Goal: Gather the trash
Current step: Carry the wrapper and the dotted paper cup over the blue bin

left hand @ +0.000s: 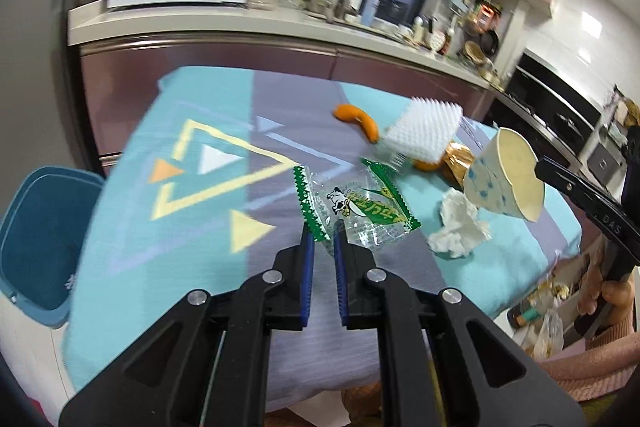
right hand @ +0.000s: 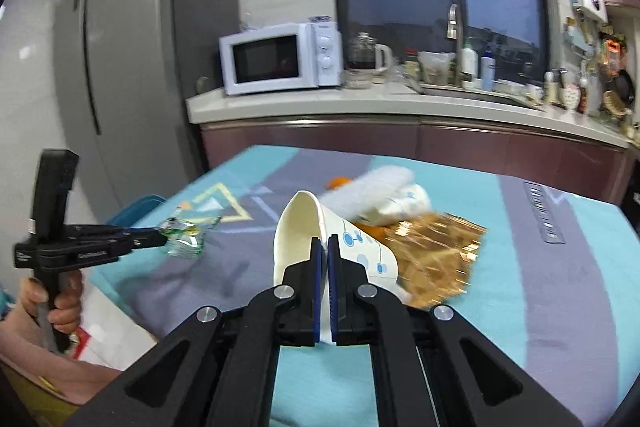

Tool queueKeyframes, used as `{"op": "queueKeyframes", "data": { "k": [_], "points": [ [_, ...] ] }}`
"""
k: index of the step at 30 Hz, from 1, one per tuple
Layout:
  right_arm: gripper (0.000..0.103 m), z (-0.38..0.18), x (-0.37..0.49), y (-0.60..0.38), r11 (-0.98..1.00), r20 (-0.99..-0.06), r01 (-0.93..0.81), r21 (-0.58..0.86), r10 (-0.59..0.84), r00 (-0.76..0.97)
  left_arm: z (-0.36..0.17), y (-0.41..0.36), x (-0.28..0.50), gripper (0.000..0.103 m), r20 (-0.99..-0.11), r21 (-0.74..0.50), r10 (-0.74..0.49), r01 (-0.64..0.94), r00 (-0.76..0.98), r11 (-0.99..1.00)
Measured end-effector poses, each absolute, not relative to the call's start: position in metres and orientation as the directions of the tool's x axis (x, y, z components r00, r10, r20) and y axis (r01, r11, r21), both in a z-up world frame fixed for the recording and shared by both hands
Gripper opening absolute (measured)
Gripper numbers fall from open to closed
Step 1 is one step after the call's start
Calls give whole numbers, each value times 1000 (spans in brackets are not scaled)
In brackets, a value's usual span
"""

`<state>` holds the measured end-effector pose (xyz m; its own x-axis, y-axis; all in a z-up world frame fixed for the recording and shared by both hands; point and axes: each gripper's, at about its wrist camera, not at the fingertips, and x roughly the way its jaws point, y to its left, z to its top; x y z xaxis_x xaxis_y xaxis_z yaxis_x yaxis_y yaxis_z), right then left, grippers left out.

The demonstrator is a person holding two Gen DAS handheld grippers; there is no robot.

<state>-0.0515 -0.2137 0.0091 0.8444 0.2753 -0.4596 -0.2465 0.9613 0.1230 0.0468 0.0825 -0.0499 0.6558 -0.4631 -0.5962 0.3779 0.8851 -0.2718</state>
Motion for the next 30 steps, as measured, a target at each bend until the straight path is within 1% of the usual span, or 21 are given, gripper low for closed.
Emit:
{"op": "queueKeyframes", "data": {
  "k": [8, 15, 17, 22, 30],
  "points": [
    [2, 21, -26, -159, 888, -412, -425, 176, 459, 787, -40, 136, 36, 10, -574, -272, -380, 268, 725, 924],
    [2, 24, 0, -108, 808, -406, -556, 193, 582, 705, -37, 186, 26, 10, -564, -276, -290, 155, 773, 949],
    [2, 26, 13, -92, 774, -406, -595, 217, 626, 666, -36, 203, 23, 10, -563, -271, -254, 115, 786, 956],
    [2, 29, 37, -51, 696, -406, -675, 244, 705, 581, -36, 243, 19, 10, -564, -263, -167, 17, 809, 965],
    [2, 31, 73, 10, 590, -406, -753, 290, 789, 462, -45, 302, 23, 10, -587, -254, -54, -120, 807, 960]
  ]
}}
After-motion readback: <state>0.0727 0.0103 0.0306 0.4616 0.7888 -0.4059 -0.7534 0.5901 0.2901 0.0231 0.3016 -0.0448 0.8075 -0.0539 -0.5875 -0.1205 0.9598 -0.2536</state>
